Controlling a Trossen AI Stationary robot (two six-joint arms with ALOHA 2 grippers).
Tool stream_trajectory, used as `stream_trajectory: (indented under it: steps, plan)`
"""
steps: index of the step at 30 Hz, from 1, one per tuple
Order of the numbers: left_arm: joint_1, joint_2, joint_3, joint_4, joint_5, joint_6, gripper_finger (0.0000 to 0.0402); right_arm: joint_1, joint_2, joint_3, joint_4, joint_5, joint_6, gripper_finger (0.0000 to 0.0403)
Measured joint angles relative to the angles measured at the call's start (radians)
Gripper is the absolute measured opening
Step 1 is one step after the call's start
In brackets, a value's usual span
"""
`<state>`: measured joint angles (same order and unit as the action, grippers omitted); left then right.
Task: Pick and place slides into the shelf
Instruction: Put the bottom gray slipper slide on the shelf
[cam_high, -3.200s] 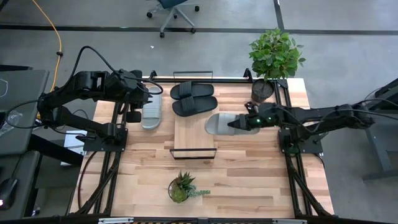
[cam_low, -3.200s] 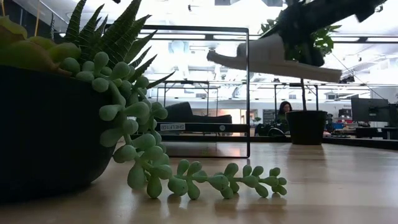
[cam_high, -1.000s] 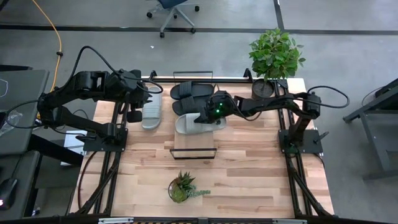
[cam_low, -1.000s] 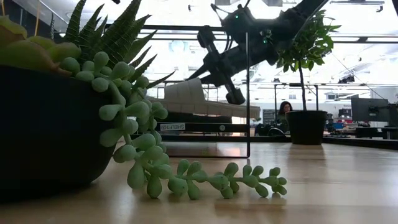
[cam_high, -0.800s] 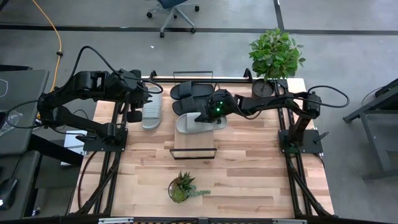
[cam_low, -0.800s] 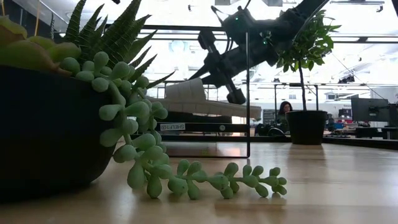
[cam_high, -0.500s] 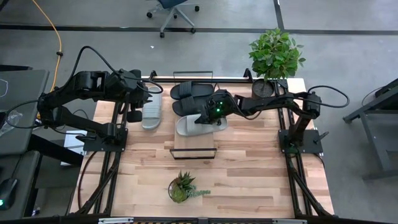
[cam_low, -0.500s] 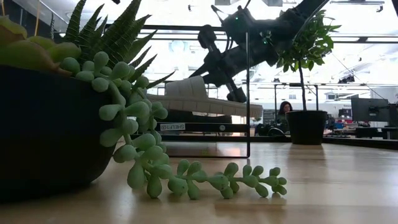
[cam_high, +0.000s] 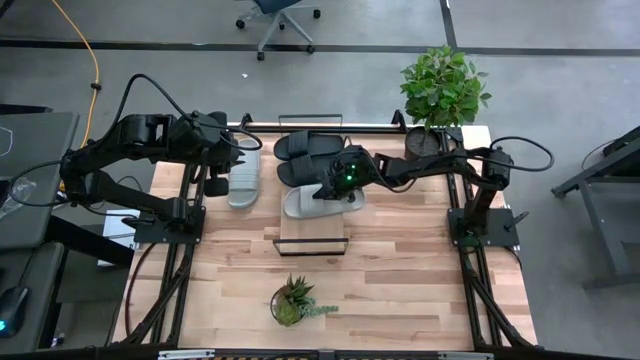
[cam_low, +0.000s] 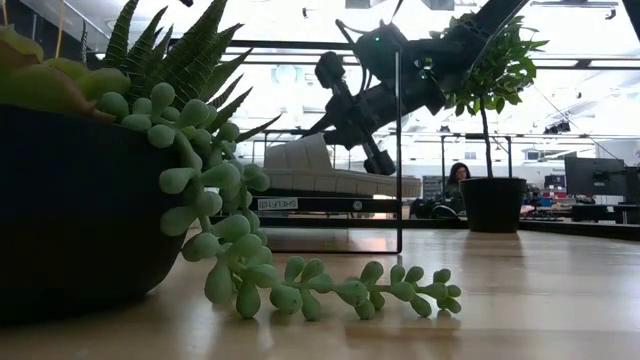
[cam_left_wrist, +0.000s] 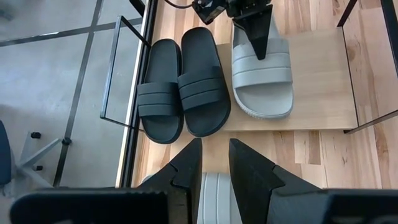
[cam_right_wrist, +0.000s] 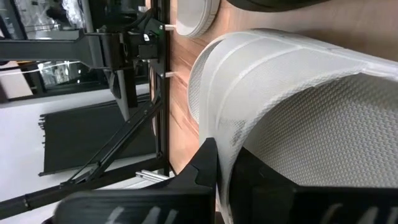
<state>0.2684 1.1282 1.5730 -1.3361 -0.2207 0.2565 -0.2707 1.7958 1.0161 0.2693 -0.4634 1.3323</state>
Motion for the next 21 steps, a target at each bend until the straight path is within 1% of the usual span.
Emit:
stream_trajectory:
  steps: [13, 19, 21]
  plan:
    - [0.000, 0.000, 0.000, 0.000, 0.000, 0.000, 0.0069, 0.003, 0.000, 0.000, 0.034, -0.018, 0.022, 0.0000]
    - [0.000, 0.000, 0.000, 0.000, 0.000, 0.000, 0.0069, -0.003, 0.002, 0.000, 0.027, -0.007, 0.022, 0.0000]
    - [0.000, 0.000, 0.000, 0.000, 0.000, 0.000, 0.0069, -0.004, 0.002, 0.000, 0.025, 0.011, 0.022, 0.0000]
